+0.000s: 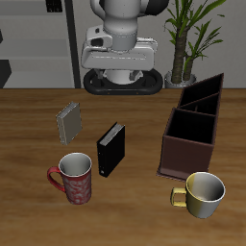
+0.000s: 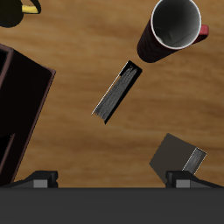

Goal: Place the yellow book into the left desk caddy's back compartment

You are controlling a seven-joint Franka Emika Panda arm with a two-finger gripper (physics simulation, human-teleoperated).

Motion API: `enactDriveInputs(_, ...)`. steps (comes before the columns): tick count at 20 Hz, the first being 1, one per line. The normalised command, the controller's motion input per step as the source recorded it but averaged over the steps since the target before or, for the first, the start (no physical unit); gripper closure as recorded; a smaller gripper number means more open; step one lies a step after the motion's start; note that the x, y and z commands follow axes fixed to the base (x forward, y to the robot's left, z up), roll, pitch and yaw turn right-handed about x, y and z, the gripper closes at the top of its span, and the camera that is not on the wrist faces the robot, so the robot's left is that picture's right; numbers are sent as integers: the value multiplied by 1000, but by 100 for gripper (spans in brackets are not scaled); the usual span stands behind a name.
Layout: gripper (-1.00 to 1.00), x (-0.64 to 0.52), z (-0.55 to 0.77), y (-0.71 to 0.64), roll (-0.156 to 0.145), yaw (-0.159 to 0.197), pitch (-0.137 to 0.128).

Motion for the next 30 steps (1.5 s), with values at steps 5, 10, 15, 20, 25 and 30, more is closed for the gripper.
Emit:
enactDriveInputs(5, -100, -41, -9, -162, 6, -26, -4)
enactDriveInputs(10, -100, -149, -16, -427, -32, -7, -8)
enactDriveInputs(15, -100, -190, 18, -483, -71, -40, 6)
enactDriveInputs(20, -100, -209, 42, -320, -35, -25, -17)
enactDriveInputs(25, -100, -204, 27, -321, -37, -7, -20)
enactDriveInputs(30, -100, -134, -5, -139, -42, -9, -60)
